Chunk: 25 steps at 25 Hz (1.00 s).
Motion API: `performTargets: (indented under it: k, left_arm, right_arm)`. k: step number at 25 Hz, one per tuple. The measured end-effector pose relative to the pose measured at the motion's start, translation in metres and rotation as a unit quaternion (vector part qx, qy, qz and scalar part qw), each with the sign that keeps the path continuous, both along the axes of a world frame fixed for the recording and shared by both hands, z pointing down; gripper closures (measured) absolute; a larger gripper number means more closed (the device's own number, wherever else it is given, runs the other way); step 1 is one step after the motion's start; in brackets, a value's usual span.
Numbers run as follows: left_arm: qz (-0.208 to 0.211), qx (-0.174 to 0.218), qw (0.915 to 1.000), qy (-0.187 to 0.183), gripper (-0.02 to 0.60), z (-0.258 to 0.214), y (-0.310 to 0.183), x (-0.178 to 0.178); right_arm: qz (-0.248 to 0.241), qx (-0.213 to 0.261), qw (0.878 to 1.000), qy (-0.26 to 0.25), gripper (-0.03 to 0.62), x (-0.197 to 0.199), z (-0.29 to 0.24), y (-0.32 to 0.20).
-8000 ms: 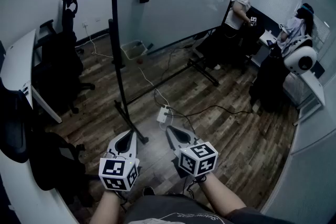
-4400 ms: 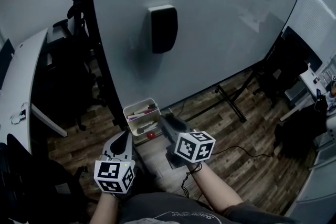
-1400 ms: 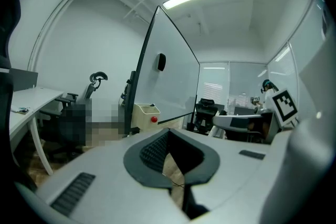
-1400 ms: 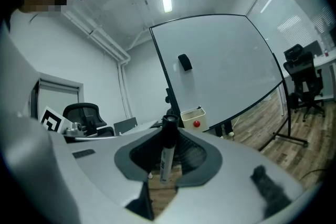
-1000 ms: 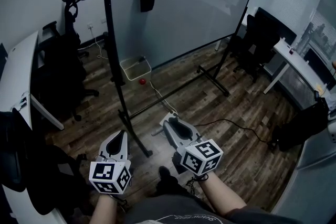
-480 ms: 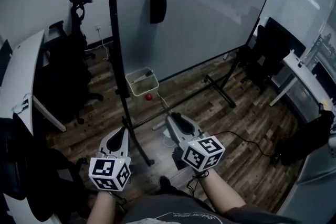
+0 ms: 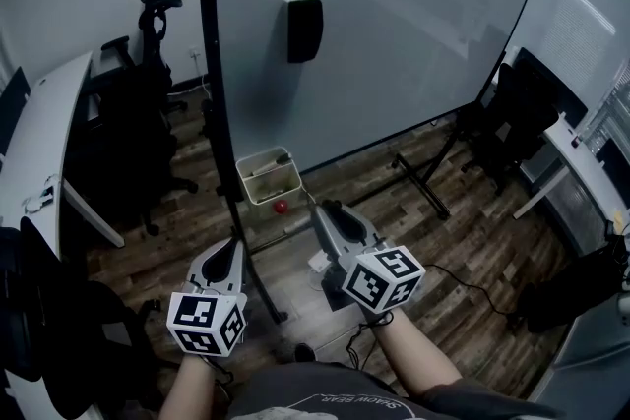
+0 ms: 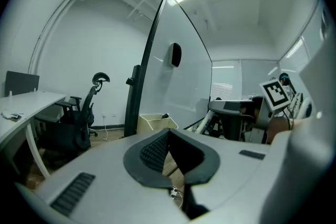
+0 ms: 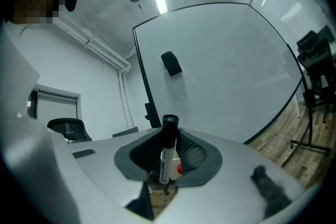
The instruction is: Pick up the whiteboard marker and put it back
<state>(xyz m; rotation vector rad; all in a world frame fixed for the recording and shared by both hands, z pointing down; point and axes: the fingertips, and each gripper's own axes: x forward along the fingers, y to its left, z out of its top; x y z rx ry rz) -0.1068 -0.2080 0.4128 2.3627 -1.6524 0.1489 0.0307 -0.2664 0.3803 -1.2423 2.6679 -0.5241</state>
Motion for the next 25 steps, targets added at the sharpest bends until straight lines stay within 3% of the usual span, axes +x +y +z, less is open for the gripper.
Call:
performTargets:
  k: [11,25]
  left_arm:
    - [-0.028,-0.006,0.9996,-0.004,0.568,0.005,-0.047,0.000]
    - [-0.057,-0.033,0.9978,-0.008,0.568,0.027,-0.080,-0.006]
  right_arm:
    - [-0.015,0.001,0.999,-0.037,0.507,-0.004,-0.009,-0.071]
    - [-0.041,-0.033,0.999,-0.001,0.507,-0.031,0.047,-0.120]
